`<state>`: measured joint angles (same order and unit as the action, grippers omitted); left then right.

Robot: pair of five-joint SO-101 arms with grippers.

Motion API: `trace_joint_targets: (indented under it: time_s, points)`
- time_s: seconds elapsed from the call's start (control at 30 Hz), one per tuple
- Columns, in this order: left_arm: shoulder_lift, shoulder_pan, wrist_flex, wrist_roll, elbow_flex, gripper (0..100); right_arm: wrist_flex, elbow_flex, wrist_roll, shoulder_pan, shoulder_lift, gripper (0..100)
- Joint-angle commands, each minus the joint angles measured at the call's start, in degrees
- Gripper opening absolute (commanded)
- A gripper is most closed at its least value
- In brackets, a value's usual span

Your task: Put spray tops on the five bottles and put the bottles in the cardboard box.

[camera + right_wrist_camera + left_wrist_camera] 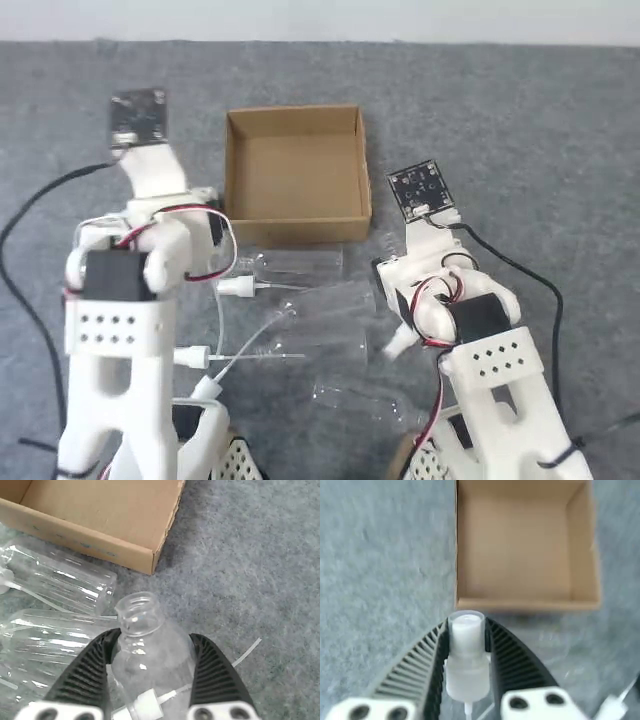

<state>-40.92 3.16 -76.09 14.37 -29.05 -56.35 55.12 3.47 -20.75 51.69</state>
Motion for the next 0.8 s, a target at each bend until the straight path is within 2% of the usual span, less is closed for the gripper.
trace_joint_targets:
  time_s: [0.0, 0.1, 0.27, 0.43, 0.57, 0.77]
  points:
    - [-5.3, -0.3, 8.5, 5.6, 3.5, 1, -0.5, -0.7, -0.4, -0.6, 7.5, 0.6]
    - [-6.6, -1.8, 12.9, 8.4, 3.6, 1, 0.3, 1.9, -0.3, -0.7, 13.1, 0.6]
    - [-8.5, -6.0, 18.3, 9.1, 3.6, 1, 6.5, 8.2, -0.3, -0.7, 18.8, 0.6]
    - [-11.6, -6.2, 23.6, 13.5, 3.6, 1, 11.5, 12.6, -0.4, -0.7, 22.4, 0.6]
    - [-12.9, -6.5, 26.6, 14.2, 3.6, 1, 15.8, 16.4, -0.3, -1.4, 24.9, 0.6]
    - [-12.7, -6.5, 29.5, 22.7, 3.2, 1, 18.2, 20.7, -0.3, -4.7, 30.5, 0.6]
